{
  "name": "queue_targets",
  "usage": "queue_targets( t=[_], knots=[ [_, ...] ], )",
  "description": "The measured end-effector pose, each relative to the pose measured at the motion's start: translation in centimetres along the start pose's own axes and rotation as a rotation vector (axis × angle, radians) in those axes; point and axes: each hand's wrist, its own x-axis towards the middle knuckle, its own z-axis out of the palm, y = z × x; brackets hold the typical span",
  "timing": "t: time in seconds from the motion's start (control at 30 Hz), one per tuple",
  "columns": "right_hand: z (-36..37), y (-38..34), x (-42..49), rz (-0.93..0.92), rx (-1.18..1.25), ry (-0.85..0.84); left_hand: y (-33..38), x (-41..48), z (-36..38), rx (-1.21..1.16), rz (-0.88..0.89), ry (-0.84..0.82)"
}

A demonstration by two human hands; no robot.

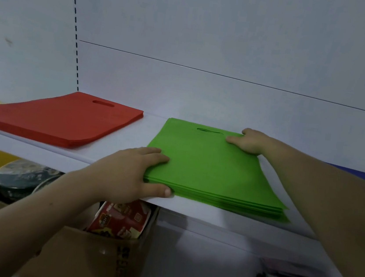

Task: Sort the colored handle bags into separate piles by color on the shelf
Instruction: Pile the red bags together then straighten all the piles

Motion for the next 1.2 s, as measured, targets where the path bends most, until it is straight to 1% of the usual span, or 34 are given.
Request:
queue_targets(
  t=[0.1, 0.27, 0.33, 0.53, 0.7, 0.83, 0.97, 1.2],
  knots=[
    [0.0, 0.5, 0.2, -0.044, -0.003, 0.01, 0.4, 0.2, 0.3, 0.007, 0.004, -0.003],
    [0.7, 0.3, 0.8, -0.15, 0.007, -0.06, 0.2, 0.2, 0.4, -0.013, 0.006, -0.013],
    [0.9, 0.1, 1.2, -0.165, 0.016, -0.091, 0.2, 0.1, 0.3, -0.027, -0.003, -0.017],
    [0.6, 0.3, 2.1, -0.154, -0.037, -0.119, 0.4, 0.2, 0.4, 0.049, -0.018, -0.037],
    [0.7, -0.6, 1.9, -0.16, -0.109, -0.112, -1.6, 0.1, -0.8, 0.036, -0.021, -0.015],
    [1.2, -2.1, 1.4, -0.142, -0.075, -0.077, -4.0, -0.3, -1.7, 0.02, -0.065, -0.002],
    [1.0, -2.9, 1.1, -0.109, -0.043, -0.041, -4.7, -1.1, -1.5, 0.034, -0.078, -0.026],
    [1.0, -2.7, 0.8, -0.101, -0.095, -0.034, -4.9, -1.6, -1.0, 0.05, -0.066, 0.094]
  ],
)
